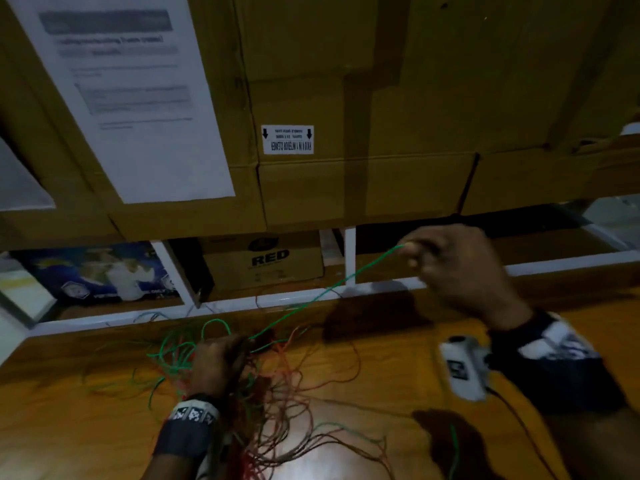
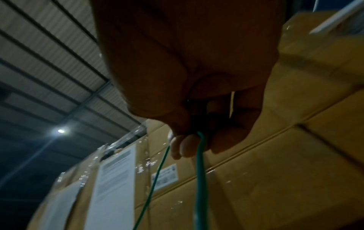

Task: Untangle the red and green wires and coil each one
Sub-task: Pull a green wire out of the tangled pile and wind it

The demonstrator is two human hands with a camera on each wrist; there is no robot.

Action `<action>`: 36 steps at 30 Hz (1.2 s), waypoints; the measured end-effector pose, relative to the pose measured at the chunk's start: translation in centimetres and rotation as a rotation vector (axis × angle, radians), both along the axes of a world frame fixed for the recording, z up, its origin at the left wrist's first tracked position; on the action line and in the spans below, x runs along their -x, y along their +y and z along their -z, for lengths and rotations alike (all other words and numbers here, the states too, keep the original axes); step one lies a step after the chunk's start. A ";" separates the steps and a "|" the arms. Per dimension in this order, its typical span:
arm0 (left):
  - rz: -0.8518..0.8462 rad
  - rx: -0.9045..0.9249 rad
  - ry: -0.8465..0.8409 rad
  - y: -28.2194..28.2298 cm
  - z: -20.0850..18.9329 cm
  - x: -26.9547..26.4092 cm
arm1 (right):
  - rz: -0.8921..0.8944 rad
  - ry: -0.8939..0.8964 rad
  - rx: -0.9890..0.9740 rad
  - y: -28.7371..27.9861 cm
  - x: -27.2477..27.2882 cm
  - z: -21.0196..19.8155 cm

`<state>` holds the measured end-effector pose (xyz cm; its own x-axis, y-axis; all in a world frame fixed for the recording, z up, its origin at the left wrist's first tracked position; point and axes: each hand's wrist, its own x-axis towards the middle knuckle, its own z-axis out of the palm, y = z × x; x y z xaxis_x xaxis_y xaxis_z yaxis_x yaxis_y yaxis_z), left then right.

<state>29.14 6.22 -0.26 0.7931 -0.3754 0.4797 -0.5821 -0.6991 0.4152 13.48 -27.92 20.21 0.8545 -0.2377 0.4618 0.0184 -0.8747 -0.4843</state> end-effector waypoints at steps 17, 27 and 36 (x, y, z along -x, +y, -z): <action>0.174 -0.150 -0.037 -5.1 2.3 2.4 | -0.255 0.567 0.229 10.5 -3.8 12.4; 0.016 -0.070 -0.189 -2.4 2.0 1.6 | -0.334 0.324 0.083 10.9 -5.0 8.8; -0.093 -0.229 -0.202 4.6 0.5 -5.3 | -0.301 0.003 -0.017 6.7 -3.3 5.9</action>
<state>34.41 10.83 -0.77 0.7263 -0.4219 0.5427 -0.5657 -0.8153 0.1232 16.76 -21.27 14.29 0.8891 0.0186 0.4573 0.2741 -0.8218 -0.4995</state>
